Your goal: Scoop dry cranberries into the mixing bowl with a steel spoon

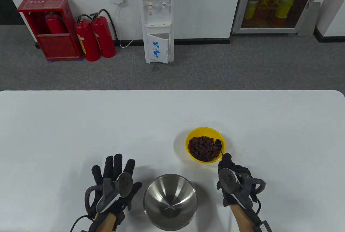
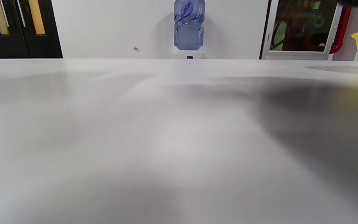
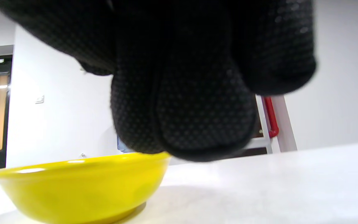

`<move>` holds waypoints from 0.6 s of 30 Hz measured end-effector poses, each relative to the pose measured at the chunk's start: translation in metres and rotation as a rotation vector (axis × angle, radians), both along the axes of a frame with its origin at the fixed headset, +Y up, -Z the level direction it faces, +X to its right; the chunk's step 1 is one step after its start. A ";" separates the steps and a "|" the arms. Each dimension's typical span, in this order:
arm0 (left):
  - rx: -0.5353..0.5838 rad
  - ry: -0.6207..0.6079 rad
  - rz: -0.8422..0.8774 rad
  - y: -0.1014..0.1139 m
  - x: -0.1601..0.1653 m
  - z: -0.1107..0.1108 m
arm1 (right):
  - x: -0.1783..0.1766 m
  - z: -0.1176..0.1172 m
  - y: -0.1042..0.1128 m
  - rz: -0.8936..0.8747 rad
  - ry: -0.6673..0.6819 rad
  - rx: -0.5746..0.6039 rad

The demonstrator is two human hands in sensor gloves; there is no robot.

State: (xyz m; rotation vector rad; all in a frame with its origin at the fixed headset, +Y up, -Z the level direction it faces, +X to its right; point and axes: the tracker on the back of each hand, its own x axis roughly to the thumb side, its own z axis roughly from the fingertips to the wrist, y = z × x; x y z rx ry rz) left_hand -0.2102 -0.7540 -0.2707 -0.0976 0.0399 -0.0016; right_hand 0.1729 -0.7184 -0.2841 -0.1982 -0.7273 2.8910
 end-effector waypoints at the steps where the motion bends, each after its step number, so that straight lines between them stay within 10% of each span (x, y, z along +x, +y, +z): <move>1: 0.000 0.000 -0.001 0.000 0.000 0.000 | 0.002 -0.001 -0.001 -0.031 -0.008 -0.011; 18: -0.023 0.002 0.000 -0.001 0.000 0.000 | 0.047 -0.014 -0.053 -1.081 -0.048 -0.258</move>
